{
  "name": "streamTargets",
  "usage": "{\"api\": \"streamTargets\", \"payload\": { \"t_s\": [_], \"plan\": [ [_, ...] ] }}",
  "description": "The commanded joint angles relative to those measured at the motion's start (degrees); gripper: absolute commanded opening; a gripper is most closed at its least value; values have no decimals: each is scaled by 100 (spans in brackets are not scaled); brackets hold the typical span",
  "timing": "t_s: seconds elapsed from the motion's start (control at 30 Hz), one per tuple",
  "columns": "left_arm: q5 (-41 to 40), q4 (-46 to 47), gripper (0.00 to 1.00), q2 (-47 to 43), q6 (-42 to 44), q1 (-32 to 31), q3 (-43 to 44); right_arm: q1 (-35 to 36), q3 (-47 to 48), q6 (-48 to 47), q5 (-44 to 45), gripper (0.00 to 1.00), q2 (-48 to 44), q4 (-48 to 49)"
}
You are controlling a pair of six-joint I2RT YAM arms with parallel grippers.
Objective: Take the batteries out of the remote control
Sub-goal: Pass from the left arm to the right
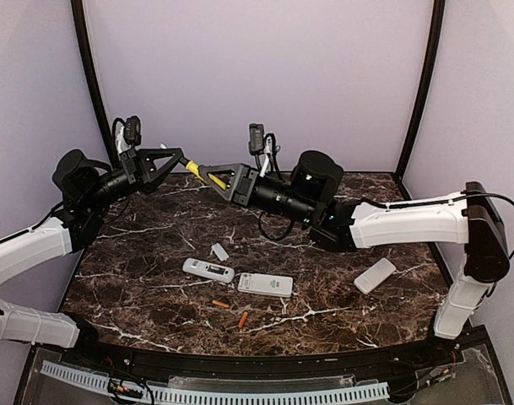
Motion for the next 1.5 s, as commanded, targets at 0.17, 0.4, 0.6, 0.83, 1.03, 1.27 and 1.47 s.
{"api": "streamTargets", "payload": {
  "t_s": [0.17,0.4,0.6,0.83,1.03,1.27,1.47],
  "plan": [
    [4,291,0,35,-34,-38,90,65,189,-28,-50,27,90,155],
    [30,274,0,95,-45,-40,178,67,205,-28,-89,26,142,178],
    [41,286,0,139,-69,-40,199,69,198,-15,-74,27,169,195],
    [78,346,0,204,-115,-43,201,62,154,-70,23,12,121,169],
    [41,29,4,174,16,-49,222,54,36,-149,261,0,-30,-64],
    [-447,-2865,54,-217,1451,-36,743,-62,-120,-743,1380,0,-772,-1662],
    [-736,-6093,74,277,2910,298,1512,-527,-363,-1014,1865,0,-1470,-3475]
  ]
}}
